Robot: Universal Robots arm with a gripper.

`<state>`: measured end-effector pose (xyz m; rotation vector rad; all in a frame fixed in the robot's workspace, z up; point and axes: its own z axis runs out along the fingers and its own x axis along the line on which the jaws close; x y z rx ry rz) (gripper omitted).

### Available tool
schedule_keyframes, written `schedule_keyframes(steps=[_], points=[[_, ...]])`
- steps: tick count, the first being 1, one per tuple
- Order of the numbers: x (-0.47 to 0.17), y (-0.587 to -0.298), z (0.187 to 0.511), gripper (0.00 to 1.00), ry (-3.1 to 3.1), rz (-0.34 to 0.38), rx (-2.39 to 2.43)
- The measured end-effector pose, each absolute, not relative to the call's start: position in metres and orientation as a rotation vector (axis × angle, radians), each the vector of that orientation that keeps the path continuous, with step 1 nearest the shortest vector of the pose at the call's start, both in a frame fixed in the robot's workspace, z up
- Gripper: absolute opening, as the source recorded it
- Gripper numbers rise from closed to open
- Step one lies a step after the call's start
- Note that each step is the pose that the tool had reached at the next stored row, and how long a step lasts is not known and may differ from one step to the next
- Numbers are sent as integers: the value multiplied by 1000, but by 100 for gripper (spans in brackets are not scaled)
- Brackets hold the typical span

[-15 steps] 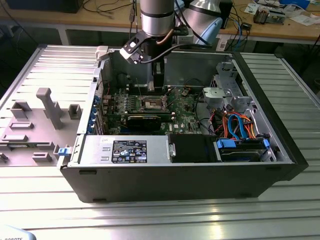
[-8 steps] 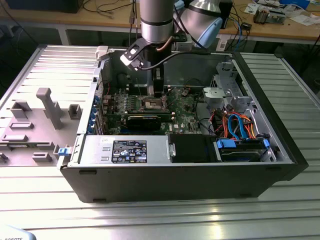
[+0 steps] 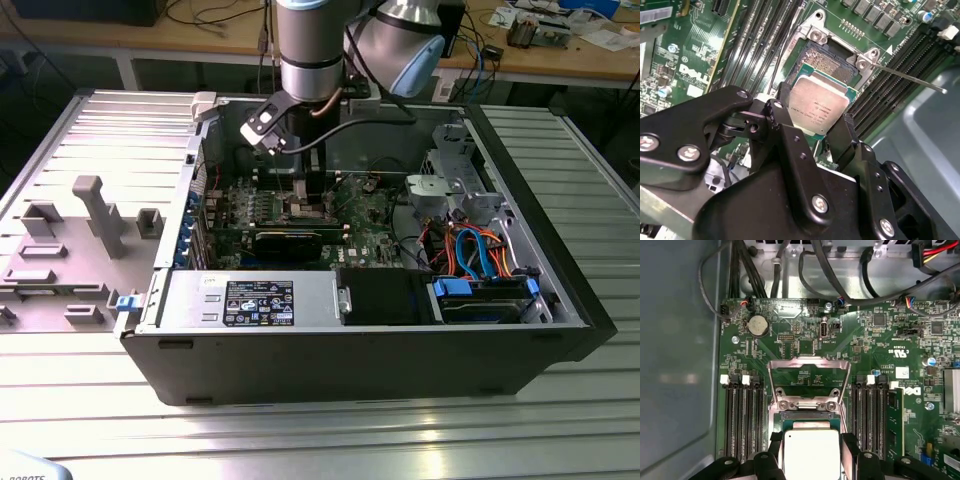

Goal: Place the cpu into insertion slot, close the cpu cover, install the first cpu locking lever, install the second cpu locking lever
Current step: 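Place the cpu into insertion slot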

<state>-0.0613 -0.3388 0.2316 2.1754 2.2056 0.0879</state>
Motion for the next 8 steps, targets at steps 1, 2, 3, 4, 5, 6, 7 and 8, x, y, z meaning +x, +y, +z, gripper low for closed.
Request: schedule_keyframes(steps=[1,2,3,4,5,6,7,8], points=[[-61,-339,228,54,2206,88,2175],[-61,-339,225,54,2205,88,2175],[-61,-339,223,54,2205,88,2175],[-61,-339,221,54,2205,88,2175],[-61,-339,221,54,2205,88,2175],[-61,-339,221,54,2205,87,2175],[-61,-339,221,54,2205,87,2175],[-61,-339,220,54,2205,87,2175]])
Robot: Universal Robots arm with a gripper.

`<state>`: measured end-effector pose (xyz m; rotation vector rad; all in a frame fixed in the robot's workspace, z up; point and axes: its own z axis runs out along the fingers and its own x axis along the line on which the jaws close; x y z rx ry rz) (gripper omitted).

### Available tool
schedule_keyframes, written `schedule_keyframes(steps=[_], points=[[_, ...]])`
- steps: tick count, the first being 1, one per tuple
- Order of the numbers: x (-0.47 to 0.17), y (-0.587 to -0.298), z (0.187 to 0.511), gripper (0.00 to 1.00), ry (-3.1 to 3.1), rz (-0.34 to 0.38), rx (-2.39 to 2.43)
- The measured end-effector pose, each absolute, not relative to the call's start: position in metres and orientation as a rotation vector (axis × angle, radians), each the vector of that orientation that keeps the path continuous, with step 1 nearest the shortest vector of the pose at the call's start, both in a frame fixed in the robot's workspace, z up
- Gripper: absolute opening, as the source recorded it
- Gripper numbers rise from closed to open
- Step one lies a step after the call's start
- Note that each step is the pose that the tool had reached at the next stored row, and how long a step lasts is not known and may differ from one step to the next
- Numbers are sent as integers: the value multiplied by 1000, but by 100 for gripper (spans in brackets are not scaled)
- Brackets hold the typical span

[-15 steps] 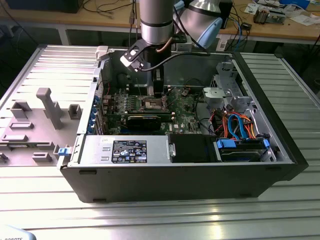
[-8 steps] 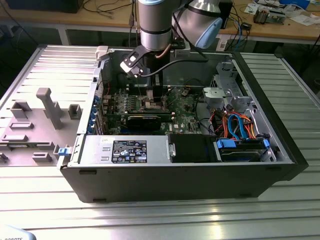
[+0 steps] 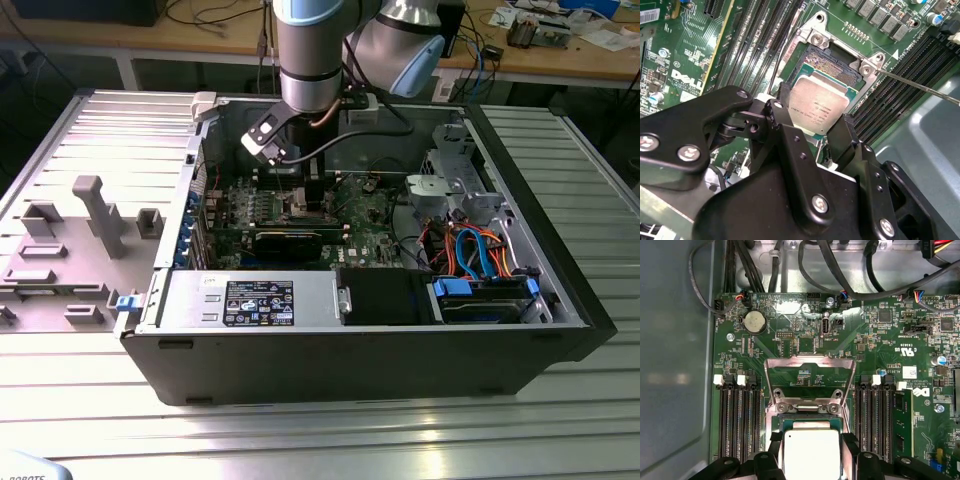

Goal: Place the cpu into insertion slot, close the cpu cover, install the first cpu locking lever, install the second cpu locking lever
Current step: 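Place the cpu into insertion slot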

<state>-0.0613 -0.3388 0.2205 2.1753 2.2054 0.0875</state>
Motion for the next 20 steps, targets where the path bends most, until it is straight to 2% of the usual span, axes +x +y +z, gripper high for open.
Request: schedule_keyframes(steps=[20], points=[[-61,-339,214,54,2201,88,2180]])
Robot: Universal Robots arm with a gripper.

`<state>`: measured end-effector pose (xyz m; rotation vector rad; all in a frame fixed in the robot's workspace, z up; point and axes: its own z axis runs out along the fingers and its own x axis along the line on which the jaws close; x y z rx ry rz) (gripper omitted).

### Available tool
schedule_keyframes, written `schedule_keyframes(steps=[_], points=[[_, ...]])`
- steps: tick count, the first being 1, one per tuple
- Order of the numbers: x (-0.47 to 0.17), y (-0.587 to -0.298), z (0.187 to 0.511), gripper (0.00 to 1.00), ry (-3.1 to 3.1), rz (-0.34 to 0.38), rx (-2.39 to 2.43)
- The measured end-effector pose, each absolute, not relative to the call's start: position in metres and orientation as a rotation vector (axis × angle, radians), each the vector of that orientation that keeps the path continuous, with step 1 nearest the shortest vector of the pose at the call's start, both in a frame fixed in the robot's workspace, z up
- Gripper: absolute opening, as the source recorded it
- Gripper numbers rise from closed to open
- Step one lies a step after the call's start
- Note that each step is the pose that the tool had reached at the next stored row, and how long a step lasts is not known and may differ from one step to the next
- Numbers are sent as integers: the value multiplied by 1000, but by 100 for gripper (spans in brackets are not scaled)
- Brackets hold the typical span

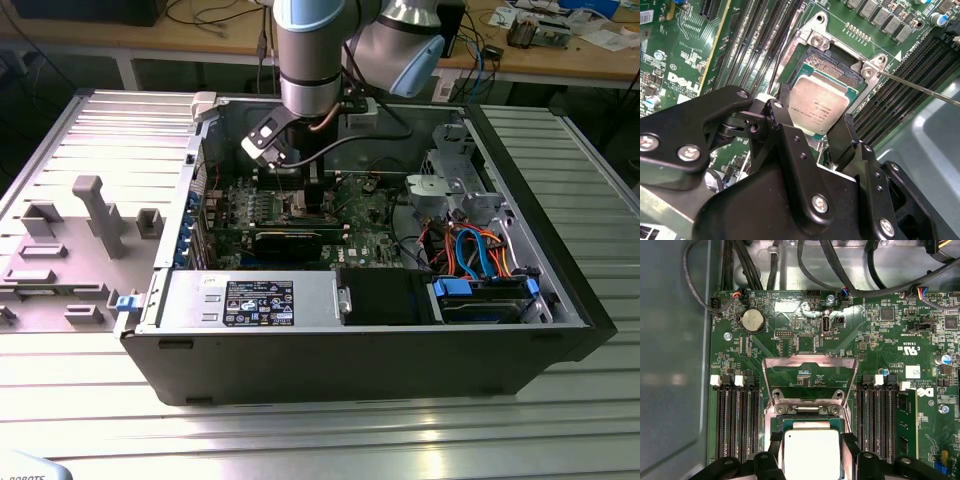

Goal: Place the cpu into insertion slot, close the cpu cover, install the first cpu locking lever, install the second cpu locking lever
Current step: 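Place the cpu into insertion slot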

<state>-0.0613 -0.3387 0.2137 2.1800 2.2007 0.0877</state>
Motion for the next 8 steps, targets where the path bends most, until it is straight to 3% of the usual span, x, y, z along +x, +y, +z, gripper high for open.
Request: schedule_keyframes(steps=[8], points=[[-62,-337,209,54,2197,87,2183]])
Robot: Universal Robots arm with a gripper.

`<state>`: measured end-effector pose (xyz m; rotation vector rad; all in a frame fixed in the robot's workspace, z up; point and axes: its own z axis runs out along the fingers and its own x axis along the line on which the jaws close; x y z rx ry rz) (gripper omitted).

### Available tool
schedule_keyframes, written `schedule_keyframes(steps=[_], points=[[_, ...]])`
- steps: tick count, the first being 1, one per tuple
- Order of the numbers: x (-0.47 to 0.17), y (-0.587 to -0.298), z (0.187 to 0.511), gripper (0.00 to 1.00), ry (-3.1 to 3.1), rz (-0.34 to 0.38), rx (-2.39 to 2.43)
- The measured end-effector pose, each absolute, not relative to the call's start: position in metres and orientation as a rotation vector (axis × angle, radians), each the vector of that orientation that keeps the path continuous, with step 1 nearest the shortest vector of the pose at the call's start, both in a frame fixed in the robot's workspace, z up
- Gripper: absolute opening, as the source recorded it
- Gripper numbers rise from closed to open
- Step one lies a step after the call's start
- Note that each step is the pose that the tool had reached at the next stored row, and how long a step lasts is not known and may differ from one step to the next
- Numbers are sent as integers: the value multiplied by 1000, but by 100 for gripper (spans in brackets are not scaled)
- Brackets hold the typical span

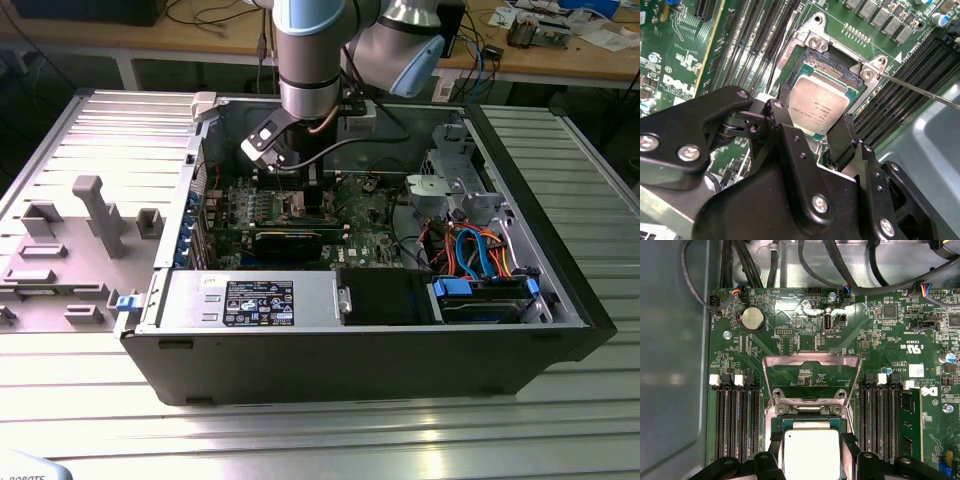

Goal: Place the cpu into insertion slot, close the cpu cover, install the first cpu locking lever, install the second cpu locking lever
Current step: 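Place the cpu into insertion slot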

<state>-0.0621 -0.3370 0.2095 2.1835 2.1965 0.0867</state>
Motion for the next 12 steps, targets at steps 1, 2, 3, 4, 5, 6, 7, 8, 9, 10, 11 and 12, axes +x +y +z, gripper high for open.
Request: schedule_keyframes(steps=[1,2,3,4,5,6,7,8,9,10,11,12], points=[[-62,-336,208,54,2196,87,2184],[-62,-336,207,54,2196,87,2184],[-63,-336,206,54,2196,87,2184],[-64,-336,206,54,2196,86,2184],[-65,-336,206,54,2196,86,2184],[-66,-336,205,54,2196,87,2184],[-66,-336,204,54,2196,87,2184],[-66,-336,203,54,2196,87,2184],[-66,-336,203,54,2196,87,2184],[-66,-336,202,54,2196,87,2184],[-66,-336,202,54,2196,87,2184],[-66,-336,202,54,2196,87,2184]])
